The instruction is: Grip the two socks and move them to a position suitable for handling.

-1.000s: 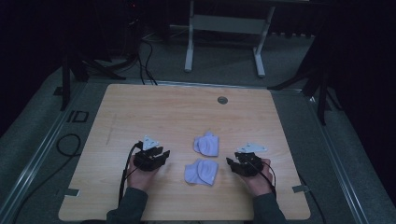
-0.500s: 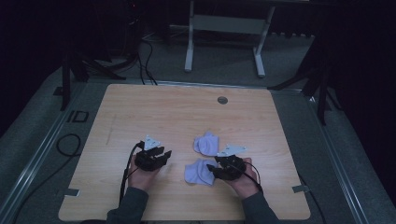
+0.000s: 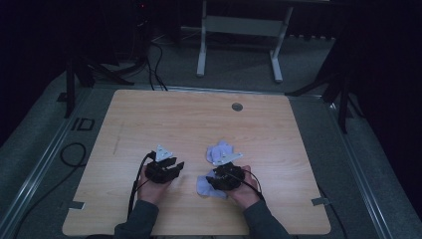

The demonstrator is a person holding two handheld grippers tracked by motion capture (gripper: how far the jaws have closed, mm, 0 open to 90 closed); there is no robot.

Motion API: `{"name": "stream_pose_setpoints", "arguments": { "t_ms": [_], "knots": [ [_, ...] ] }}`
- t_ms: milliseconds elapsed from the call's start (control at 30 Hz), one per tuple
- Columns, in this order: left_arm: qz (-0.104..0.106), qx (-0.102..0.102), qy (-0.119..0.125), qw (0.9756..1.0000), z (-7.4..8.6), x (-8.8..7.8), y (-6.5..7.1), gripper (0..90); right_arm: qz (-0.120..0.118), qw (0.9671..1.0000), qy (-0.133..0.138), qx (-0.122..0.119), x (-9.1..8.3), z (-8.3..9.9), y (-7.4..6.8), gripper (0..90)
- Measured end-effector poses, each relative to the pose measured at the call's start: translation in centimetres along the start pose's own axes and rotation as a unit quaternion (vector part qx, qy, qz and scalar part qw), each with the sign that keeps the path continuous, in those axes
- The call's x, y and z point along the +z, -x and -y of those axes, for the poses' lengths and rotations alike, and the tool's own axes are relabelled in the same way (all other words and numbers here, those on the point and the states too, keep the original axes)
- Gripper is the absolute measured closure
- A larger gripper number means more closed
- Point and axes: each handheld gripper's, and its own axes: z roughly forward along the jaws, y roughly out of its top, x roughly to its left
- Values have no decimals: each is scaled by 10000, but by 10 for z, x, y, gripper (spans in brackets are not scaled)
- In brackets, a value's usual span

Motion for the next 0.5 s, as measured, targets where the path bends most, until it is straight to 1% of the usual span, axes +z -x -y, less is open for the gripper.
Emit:
{"name": "stream_pose_setpoints", "arguments": {
  "t_ms": [33, 100, 133, 167, 233, 300, 333, 400, 467, 500],
  "knots": [
    [6, 6, -6, 10000, 0, 0, 1, 611, 0, 10000, 0, 0, 0, 0, 0, 572],
    [23, 27, -23, 10000, 0, 1, 2, 611, -4, 9999, -88, 59, 5, 0, 0, 581],
    [48, 44, -26, 10000, 0, 1, 4, 611, -2, 9999, -124, 53, 7, 0, 1, 604],
    [66, 75, -54, 9999, 0, 2, 4, 611, 71, 9998, -153, 54, 9, 0, 1, 637],
    [83, 98, -64, 9999, 0, 3, 6, 611, 5, 9998, -190, 48, 11, 1, 1, 682],
    [102, 128, -79, 9998, 1, 4, 9, 611, -21, 9997, -224, 17, 12, 1, 0, 747],
    [102, 128, -79, 9998, 1, 4, 9, 611, -21, 9997, -224, 17, 12, 1, 0, 747],
    [148, 160, -71, 9997, 1, 6, 13, 611, -47, 9996, -268, 51, 14, 3, 0, 829],
    [187, 252, -102, 9995, 1, 7, 16, 611, -69, 9995, -281, 84, 16, 4, 0, 856],
    [207, 267, -114, 9994, 1, 7, 18, 613, -94, 9995, -263, 143, 16, 4, 1, 862]
  ]
}}
